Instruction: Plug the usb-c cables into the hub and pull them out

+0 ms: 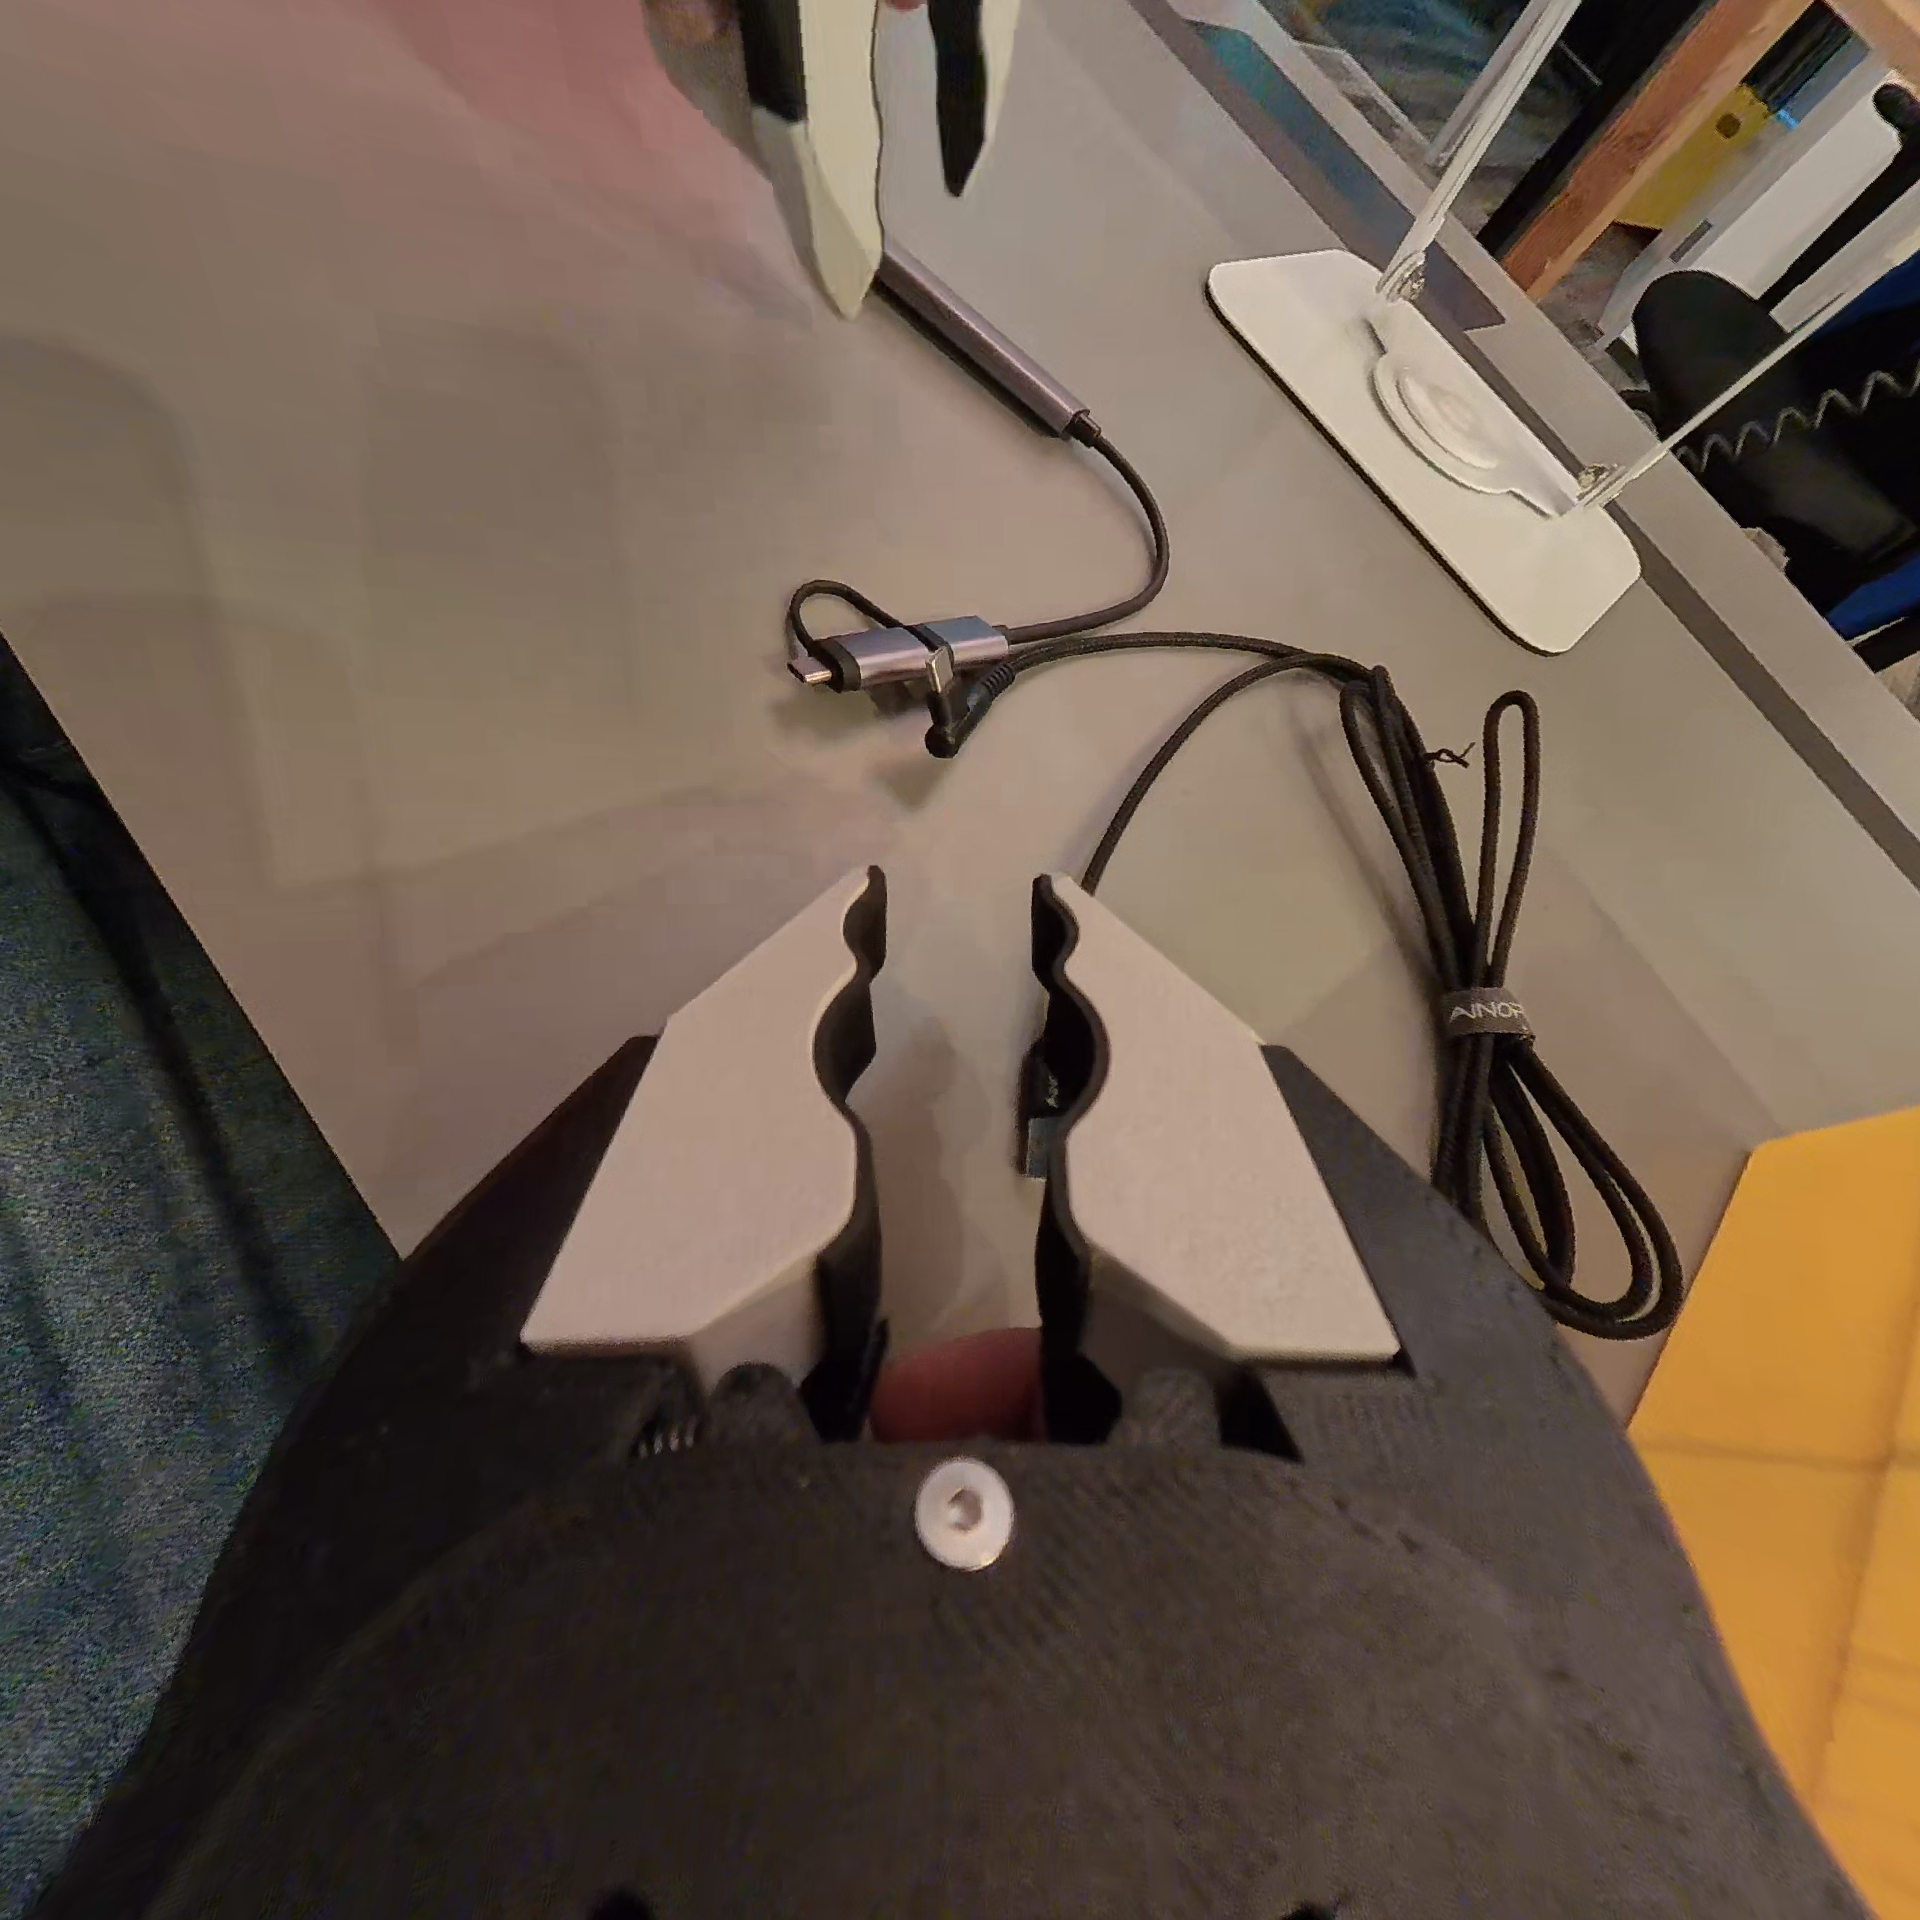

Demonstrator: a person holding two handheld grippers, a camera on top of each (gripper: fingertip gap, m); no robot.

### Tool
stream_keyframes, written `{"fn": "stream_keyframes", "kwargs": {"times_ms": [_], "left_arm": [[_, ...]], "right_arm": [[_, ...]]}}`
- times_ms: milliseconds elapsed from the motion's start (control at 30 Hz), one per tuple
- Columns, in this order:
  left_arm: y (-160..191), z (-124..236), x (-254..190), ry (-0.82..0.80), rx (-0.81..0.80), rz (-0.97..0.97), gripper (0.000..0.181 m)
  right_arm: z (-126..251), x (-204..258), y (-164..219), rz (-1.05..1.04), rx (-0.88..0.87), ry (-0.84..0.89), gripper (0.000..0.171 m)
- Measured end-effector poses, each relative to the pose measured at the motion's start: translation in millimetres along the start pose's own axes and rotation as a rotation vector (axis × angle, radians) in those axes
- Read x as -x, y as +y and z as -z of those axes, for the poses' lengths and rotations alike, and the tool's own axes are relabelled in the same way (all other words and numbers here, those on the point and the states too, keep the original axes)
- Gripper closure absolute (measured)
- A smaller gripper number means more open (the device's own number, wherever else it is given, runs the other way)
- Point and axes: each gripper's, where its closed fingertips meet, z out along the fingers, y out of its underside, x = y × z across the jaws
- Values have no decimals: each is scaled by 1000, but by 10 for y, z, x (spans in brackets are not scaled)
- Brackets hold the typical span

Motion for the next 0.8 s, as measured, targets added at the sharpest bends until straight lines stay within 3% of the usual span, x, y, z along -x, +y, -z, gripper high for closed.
{"fn": "stream_keyframes", "kwargs": {"times_ms": [67,200,633,700,800], "left_arm": [[104,-137,10,-4,47,-4,132],[37,-244,119,29,-6,65,166],[98,-199,111,-41,-17,-49,181],[42,-169,207,-108,-44,-55,174],[0,-234,206,-49,-30,-44,136]], "right_arm": [[-3,4,4,4,4,1,146],[7,-1,-1,-1,-2,4,146],[49,-10,-49,-18,-44,-6,146],[46,-9,-45,-19,-41,-8,146],[30,-2,-30,-16,-27,-12,146]]}}
